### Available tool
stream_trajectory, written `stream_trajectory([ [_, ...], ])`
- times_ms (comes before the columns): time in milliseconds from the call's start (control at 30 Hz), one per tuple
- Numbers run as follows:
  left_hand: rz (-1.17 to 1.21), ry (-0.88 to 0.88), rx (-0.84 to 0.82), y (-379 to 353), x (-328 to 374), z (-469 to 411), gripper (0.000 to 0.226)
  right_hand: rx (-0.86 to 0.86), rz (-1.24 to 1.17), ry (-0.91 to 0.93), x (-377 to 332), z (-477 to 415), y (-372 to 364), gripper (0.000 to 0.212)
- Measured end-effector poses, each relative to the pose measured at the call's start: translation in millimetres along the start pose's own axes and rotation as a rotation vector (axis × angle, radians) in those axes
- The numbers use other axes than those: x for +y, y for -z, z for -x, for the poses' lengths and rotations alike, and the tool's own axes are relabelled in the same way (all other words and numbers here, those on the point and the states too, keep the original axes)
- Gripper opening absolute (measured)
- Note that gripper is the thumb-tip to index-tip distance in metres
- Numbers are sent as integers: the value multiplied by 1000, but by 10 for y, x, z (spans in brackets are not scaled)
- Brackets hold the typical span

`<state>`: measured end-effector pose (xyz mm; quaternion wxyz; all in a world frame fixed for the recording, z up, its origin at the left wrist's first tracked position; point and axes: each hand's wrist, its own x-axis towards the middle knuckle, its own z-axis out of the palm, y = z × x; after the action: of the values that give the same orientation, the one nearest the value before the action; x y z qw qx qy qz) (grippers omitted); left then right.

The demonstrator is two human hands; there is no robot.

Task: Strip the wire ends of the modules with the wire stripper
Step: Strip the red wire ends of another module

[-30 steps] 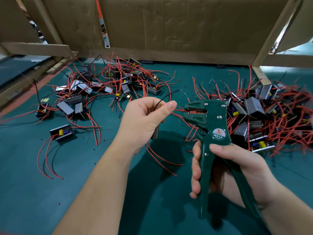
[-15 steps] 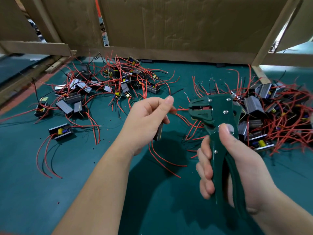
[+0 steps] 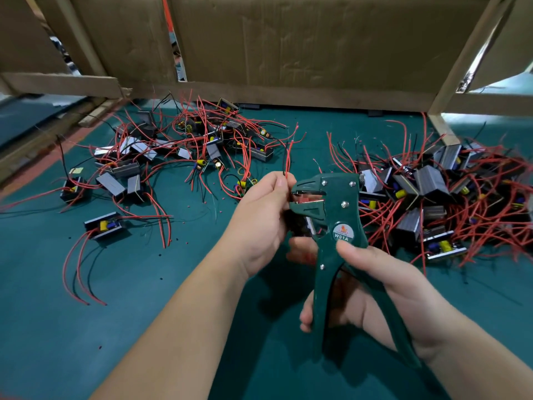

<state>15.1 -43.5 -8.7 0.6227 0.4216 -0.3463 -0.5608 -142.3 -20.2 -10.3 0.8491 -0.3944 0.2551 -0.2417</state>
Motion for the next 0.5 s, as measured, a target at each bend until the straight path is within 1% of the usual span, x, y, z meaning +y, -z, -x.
stream_trajectory([
  [100,36,-12,-55,-14,20,11,26,16,22,69,24,-10,1,74],
  [167,99,-78,-37,-4,39,-27,20,104,-15,163,32,-43,-13,75],
  [200,125,-110,-13,18,54,-53,18,170,-45,222,24,-67,-16,70],
  [267,88,-194,56,90,85,-89,25,305,-87,322,-13,-88,-16,51],
  [333,-105,-346,157,198,115,-97,34,389,-106,356,-63,-83,-7,46],
  [400,-370,-477,285,311,144,-93,44,402,-139,347,-101,-50,1,44],
  [433,-480,-495,341,363,150,-107,50,389,-171,340,-124,-30,1,42],
  [500,-628,-441,405,457,157,-150,61,346,-246,290,-163,0,3,37],
])
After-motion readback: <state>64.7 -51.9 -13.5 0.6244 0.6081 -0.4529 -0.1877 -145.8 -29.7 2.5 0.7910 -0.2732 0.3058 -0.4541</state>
